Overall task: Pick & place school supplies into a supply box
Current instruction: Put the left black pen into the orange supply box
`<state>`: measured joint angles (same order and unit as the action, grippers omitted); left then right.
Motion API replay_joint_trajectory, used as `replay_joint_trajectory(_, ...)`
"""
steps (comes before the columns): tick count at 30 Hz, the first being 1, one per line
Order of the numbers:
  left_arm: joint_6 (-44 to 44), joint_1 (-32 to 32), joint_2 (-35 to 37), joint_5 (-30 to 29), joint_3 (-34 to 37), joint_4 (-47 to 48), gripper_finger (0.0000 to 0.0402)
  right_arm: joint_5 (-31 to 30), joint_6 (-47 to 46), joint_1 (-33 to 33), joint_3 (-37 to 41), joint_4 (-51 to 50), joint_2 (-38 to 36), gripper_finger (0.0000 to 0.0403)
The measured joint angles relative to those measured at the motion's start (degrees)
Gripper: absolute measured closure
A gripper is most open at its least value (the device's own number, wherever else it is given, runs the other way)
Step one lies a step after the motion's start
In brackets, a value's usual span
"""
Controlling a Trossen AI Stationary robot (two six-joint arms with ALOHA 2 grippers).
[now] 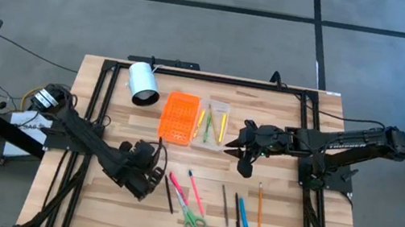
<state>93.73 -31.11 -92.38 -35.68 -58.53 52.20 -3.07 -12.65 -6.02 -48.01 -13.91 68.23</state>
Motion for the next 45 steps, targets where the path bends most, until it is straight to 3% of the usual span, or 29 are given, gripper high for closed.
replay_joint_trajectory(10,-19.2,6.3,3.5,-2.4,-0.1,-13.5,0.0396,-1.5,0.0,-0.1,0.0,-0.1,0.0,0.031)
replay_joint_trajectory(26,-49.5,25.1,3.4,8.5,-0.2,-35.0,0.0396,-3.2,-3.7,-3.7,0.0,-1.4,0.0,0.031)
replay_joint_trajectory(37,-59.6,36.7,2.1,19.1,-0.3,-48.2,0.0396,-10.4,-10.9,-8.6,0.0,-4.8,0.0,0.031)
replay_joint_trajectory(41,-60.1,38.5,-0.5,23.1,-0.3,-52.5,0.0396,-13.0,-12.9,-10.3,0.0,-5.8,0.0,0.031)
replay_joint_trajectory(45,-59.7,38.6,-4.2,23.4,-0.2,-56.0,0.0396,-15.5,-15.6,-11.5,0.0,-7.0,0.0,0.031)
